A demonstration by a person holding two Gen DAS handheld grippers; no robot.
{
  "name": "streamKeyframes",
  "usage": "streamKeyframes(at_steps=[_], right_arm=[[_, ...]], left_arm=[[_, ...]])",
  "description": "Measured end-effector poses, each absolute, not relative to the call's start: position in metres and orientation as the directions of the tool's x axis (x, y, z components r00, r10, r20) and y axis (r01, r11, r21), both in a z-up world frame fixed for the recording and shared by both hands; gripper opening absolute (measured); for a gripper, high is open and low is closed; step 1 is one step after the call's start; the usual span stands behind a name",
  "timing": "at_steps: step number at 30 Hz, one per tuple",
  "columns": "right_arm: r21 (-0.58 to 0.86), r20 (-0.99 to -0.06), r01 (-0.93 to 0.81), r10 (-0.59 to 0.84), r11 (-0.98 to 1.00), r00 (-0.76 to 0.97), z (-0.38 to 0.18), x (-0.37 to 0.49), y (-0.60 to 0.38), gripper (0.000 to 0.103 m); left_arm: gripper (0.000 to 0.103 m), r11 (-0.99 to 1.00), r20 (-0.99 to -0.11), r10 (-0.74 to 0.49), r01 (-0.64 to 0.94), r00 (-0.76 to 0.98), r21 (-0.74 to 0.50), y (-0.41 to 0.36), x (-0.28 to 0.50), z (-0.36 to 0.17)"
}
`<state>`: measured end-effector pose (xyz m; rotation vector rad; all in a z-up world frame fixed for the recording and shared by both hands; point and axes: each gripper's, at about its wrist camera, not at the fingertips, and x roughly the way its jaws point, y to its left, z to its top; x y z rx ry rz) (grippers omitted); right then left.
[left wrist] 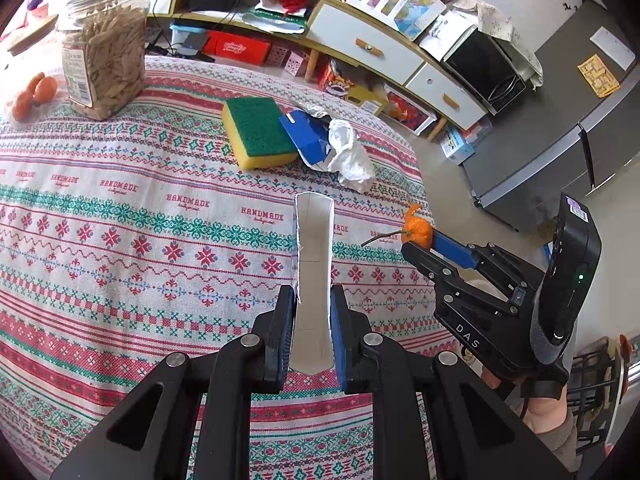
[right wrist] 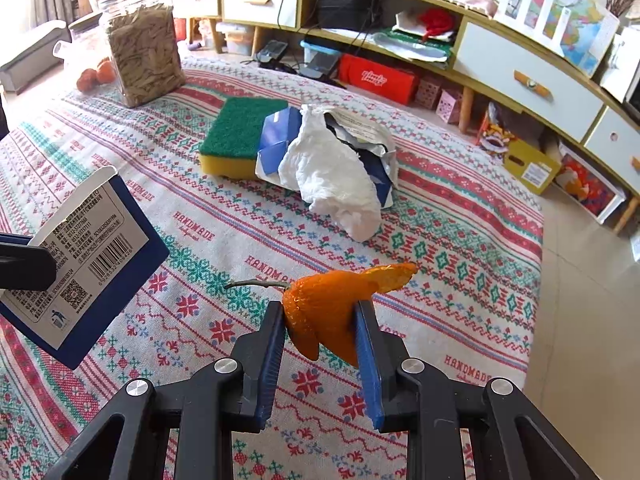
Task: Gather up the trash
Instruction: 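Carry the carton strip and orange peel over the bin and release both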
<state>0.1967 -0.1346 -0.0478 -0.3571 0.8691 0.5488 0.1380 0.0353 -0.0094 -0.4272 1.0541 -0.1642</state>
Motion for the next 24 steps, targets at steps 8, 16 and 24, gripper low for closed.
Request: streamKeyframes(at_steps=[8, 16, 24], right_arm=[[-0.014, -0.77, -0.539, 0.335, 0.842, 0.543, -0.022, 0.189, -0.171, 0.031], [0.067, -0.739, -0.442, 0.342, 0.894, 0.58, 0.009, 0.176, -0.235, 0.031], [0.183, -0.723, -0.261, 0.31, 0.948, 0.617, 0.032, 0.161, -0.328, 0.031]], left_arm=[[0.018, 0.904, -0.788, -0.357, -0.029, 0.501, -0.427, 0.014, 0.137, 0.0], [0.018, 0.883, -0.755, -0.429, 0.055, 0.496, -0.465, -0.019, 0.135, 0.006], [0.018, 0.86, -0.731, -0.501, 0.166, 0.464, -0.483, -0.069, 0.135, 0.009]])
